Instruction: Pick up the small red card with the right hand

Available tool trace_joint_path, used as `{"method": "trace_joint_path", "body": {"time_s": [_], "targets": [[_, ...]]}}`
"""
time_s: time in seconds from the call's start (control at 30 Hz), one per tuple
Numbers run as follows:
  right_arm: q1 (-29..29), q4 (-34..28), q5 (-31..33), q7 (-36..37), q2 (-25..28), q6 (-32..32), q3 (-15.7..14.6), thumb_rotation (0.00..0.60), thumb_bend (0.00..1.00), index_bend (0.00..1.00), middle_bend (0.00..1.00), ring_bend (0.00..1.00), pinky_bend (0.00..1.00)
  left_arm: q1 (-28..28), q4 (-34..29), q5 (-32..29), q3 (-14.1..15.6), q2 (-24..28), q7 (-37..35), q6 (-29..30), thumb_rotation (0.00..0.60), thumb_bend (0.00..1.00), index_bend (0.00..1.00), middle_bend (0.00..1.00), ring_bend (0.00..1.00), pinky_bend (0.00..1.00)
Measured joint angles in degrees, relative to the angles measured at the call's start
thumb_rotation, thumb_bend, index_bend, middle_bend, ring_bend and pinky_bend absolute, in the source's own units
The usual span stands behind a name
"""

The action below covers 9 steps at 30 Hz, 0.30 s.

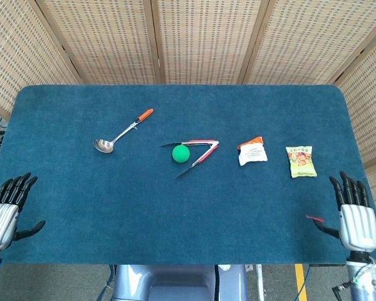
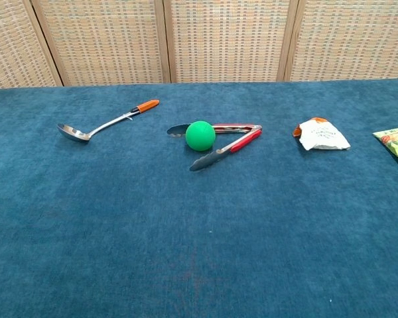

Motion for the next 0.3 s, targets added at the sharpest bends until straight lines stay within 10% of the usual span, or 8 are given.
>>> {"method": "trace_joint_path", "body": {"time_s": [0.3], "targets": [[-2.1, 2.2, -3.9, 1.3, 0.1, 1.6, -1.6, 0.600, 0.09, 0.05, 0.00, 0.00, 0.00, 0.4, -0.1, -0.8, -0.3, -0.9, 3.0, 0.5, 0.600, 0.20, 0.00, 0.00, 0.00, 0.00]]}}
